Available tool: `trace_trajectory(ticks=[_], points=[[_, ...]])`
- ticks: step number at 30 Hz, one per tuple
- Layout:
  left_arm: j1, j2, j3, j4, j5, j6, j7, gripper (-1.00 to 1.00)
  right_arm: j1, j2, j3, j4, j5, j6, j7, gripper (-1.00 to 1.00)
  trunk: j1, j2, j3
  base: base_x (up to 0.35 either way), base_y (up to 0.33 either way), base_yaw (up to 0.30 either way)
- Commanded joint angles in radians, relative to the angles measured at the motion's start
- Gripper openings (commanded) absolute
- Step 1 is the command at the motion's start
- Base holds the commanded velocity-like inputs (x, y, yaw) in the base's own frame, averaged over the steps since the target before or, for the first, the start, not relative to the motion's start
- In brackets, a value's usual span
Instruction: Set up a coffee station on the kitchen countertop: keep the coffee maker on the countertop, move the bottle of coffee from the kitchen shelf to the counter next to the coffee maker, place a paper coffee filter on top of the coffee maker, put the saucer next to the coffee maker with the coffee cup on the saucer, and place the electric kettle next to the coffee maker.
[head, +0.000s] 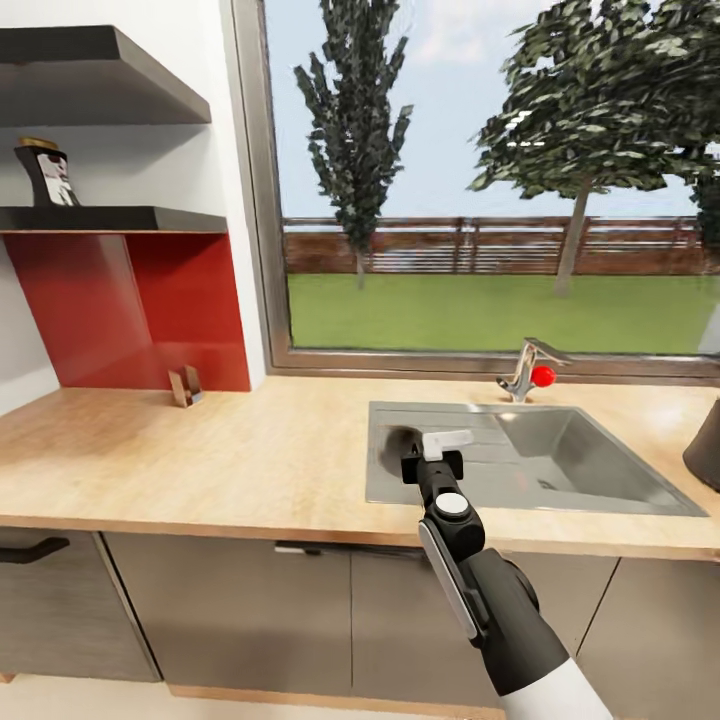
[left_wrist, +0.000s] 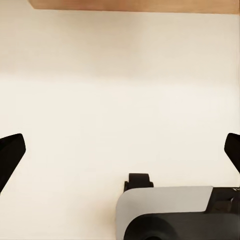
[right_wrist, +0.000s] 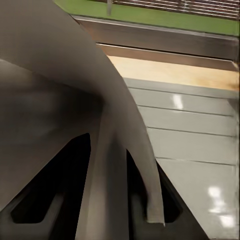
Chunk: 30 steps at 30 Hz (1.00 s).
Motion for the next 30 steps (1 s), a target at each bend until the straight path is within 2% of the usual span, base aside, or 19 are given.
trace_trajectory(ticks=[1,17,30], points=[[0.001,0.0,0.002,-0.002,0.0,-0.001,0.0,1.0,-0.001,0.0,0.002,-0.001,-0.003,0.005,-0.006,-1.0,0.0,-0.001,0.0,0.0,0.0,-0.243],[0.001,0.0,0.002,-0.002,0.0,-0.001,0.0,1.0,-0.001,0.0,0.002,-0.001,-0.003,0.005,-0.006,-1.0,0.0,-0.001,0.013,0.0,-0.005,-0.24],[0.001,0.0,0.002,-0.002,-0.001,-0.001,0.0,1.0,-0.001,-0.001,0.002,-0.001,-0.003,0.004,-0.007,-1.0,0.0,-0.001,0.014,0.0,-0.263,-0.033]])
